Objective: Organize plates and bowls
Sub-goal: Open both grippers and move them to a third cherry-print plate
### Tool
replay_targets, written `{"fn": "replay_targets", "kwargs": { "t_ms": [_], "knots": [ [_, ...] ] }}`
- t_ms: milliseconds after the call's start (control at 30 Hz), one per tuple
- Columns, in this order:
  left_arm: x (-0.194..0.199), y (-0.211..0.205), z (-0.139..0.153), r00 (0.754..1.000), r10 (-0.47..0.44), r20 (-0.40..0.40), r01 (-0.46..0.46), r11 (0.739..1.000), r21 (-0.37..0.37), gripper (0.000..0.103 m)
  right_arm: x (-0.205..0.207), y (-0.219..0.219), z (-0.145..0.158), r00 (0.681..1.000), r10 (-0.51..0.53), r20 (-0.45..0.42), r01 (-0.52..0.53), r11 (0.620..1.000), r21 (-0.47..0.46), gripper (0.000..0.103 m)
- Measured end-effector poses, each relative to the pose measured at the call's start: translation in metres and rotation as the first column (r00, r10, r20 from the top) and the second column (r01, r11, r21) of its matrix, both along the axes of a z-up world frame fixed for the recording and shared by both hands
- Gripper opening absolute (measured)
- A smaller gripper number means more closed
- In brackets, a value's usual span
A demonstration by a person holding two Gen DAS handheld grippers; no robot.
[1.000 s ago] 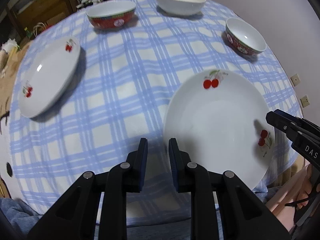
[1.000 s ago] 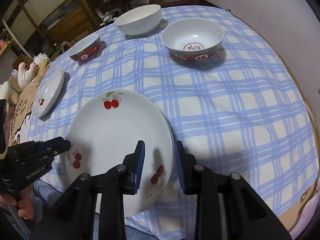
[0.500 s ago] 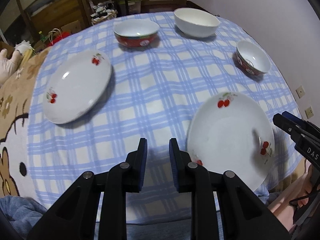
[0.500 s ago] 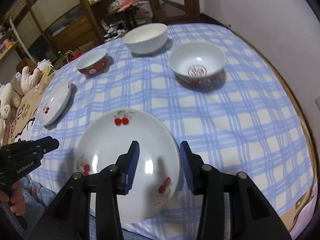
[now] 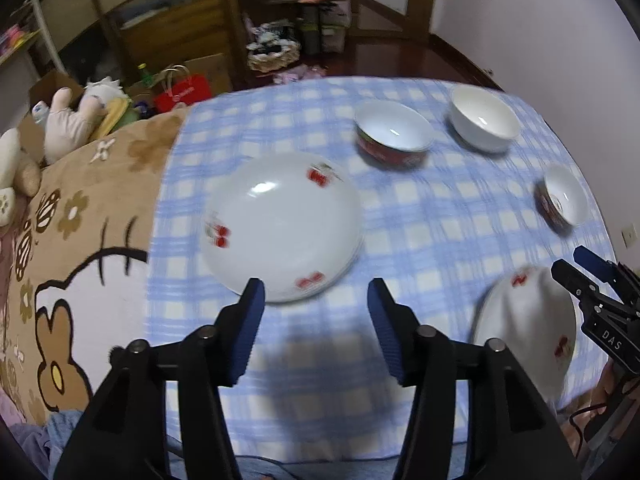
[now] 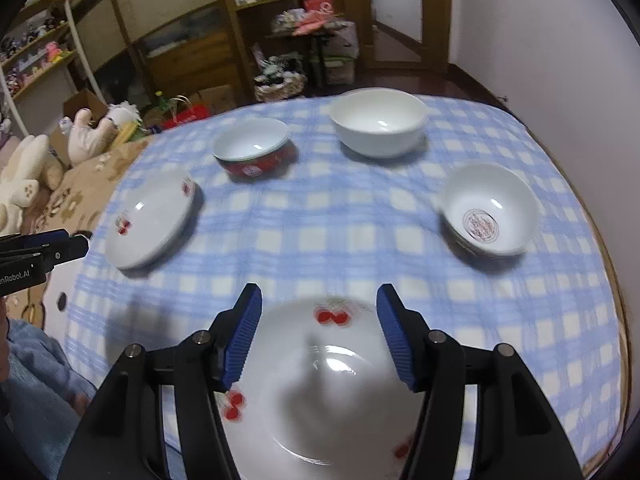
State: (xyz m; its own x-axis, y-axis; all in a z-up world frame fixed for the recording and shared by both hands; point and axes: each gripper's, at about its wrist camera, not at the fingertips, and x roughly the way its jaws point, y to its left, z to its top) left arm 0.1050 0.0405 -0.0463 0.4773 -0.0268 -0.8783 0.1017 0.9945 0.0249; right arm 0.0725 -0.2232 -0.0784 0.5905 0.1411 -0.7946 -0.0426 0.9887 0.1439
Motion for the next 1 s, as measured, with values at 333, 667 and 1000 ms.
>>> {"fn": "replay_targets", "kwargs": {
  "t_ms": [333, 667, 1000],
  "knots": [
    [0.045, 0.065, 0.009, 0.995, 0.085, 0.043, -0.083, 0.995, -0.052, 0.076, 0.062, 0.058, 0.011, 0.996, 0.086, 0.033, -0.087, 0.995, 0.043, 0.088],
    [0.083, 0.112, -0.027, 0.977, 0.211, 0.018, -0.208, 0.972, -0.106, 0.090, 0.114, 0.104, -0.016, 0.994, 0.108, 0.018, -0.110, 0.991, 0.075, 0.093],
    [0.110, 0.124, -0.072, 0.968, 0.232, -0.099, -0.241, 0.967, -0.088, 0.087, 0.140, 0.131, -0.052, 0.988, 0.152, -0.018, -0.149, 0.982, 0.112, 0.093]
  ]
}}
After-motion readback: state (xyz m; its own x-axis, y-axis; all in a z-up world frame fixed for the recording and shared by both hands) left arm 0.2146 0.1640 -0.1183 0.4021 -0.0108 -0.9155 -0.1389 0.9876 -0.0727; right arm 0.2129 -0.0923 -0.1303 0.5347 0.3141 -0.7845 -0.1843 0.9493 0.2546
